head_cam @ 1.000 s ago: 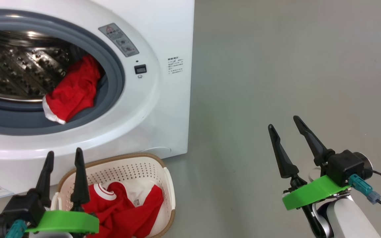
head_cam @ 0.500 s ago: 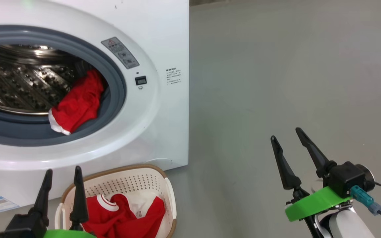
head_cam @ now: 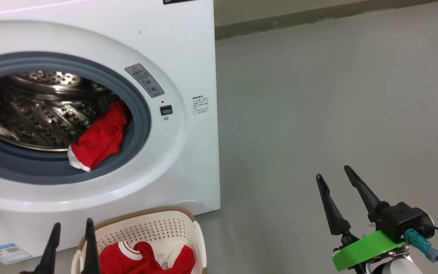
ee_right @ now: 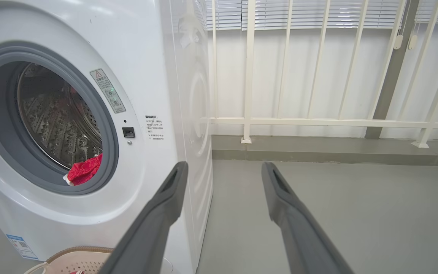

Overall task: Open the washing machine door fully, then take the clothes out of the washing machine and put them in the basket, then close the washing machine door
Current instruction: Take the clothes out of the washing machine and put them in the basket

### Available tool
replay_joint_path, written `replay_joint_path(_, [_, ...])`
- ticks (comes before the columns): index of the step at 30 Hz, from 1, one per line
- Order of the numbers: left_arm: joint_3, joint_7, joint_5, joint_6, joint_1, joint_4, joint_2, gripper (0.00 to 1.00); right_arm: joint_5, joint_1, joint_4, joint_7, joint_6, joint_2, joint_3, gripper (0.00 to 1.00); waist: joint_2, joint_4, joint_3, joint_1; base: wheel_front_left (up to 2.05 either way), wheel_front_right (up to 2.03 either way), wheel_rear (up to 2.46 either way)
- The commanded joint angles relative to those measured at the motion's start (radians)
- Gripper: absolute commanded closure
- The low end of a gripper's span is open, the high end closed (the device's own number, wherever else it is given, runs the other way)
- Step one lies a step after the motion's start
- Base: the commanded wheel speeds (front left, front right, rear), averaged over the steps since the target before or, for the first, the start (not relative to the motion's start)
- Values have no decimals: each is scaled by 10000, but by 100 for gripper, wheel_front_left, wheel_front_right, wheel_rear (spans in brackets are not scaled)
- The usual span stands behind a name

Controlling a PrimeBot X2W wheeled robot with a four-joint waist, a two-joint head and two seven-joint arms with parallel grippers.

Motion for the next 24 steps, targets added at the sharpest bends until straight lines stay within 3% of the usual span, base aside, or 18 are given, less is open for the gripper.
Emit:
replay_joint_path(1, [368, -52, -43, 70, -48, -328, 160, 0, -154, -101, -252, -63, 4, -77, 172, 0, 0, 45, -164, 0, 0, 0, 0])
replay_joint_path(24, [250, 57, -138, 271, 329, -718, 196, 0, -159, 194, -295, -63, 4, -112, 201, 0, 0, 253, -395, 0, 0, 0, 0])
